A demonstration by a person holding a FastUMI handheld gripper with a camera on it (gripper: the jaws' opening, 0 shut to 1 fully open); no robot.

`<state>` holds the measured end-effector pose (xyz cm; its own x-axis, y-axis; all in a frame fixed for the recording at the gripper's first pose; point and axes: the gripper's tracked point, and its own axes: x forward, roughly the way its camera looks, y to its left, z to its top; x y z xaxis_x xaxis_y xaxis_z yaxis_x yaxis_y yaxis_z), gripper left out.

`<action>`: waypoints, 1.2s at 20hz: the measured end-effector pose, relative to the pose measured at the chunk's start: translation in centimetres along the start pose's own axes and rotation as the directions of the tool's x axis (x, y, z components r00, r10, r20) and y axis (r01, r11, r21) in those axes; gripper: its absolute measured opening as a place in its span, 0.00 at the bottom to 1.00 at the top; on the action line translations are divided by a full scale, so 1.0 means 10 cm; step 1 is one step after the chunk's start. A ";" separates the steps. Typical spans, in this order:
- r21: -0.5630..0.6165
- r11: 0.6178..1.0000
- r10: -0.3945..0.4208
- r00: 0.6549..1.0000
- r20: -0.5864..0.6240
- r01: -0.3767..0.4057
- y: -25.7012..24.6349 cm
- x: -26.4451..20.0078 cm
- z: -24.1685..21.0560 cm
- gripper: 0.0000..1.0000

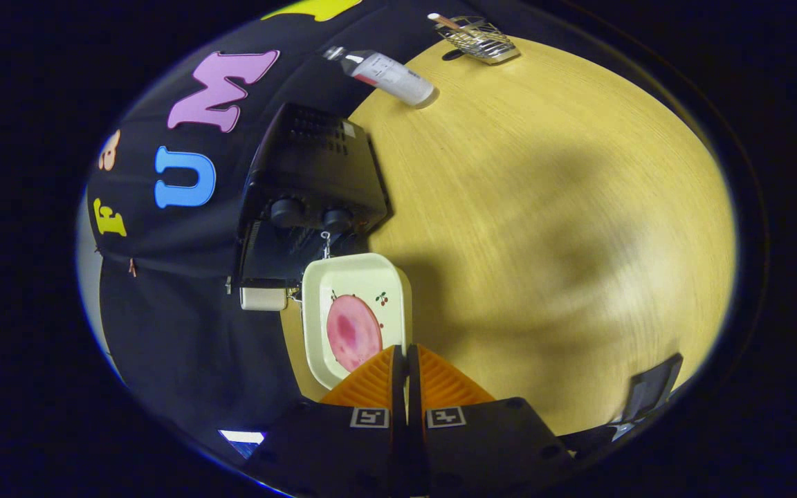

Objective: Open the toaster oven, put the food inside, and close the toaster oven door.

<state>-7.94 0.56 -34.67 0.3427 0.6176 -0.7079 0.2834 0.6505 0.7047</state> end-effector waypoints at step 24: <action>0.576 0.816 -0.179 0.923 0.341 -0.055 1.65 1.67 -0.08 0.05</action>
<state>1.72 21.96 -34.87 0.5709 0.3025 -0.7632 0.7285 0.2421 0.6409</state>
